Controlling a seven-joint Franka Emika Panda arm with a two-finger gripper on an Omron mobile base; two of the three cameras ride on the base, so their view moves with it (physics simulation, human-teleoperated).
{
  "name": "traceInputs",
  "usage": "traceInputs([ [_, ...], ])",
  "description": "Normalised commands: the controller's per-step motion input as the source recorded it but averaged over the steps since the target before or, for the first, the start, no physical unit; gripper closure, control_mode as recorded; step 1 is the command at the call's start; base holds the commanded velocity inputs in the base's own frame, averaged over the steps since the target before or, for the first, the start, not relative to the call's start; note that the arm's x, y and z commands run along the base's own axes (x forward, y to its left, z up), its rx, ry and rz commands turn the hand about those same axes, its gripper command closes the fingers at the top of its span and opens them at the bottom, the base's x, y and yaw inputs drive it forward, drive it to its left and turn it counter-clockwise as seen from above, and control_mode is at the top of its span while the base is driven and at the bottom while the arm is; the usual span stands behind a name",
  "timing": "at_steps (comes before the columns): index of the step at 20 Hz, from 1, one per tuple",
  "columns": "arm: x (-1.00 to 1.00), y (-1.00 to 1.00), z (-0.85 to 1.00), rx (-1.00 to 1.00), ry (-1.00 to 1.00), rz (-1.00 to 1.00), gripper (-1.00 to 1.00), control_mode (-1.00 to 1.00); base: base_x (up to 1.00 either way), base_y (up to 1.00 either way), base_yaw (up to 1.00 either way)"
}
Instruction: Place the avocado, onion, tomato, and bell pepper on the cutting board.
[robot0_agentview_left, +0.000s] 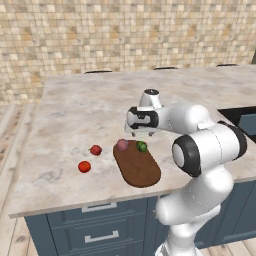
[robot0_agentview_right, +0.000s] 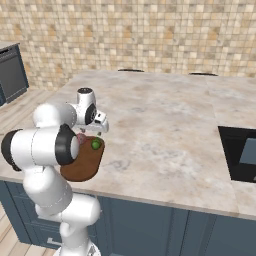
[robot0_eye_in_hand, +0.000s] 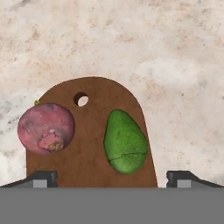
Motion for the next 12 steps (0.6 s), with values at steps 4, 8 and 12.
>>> traceInputs([
  [4,-0.32,0.34,0.35,0.0,-0.04,0.0,-1.0,-1.0,0.0,0.0,0.0],
  [8,-0.35,0.5,0.17,-0.01,-0.04,0.01,-1.0,-1.0,0.0,0.0,0.0],
  [12,-0.36,0.52,0.07,0.0,-0.06,0.03,-1.0,-1.0,0.0,0.0,0.0],
])
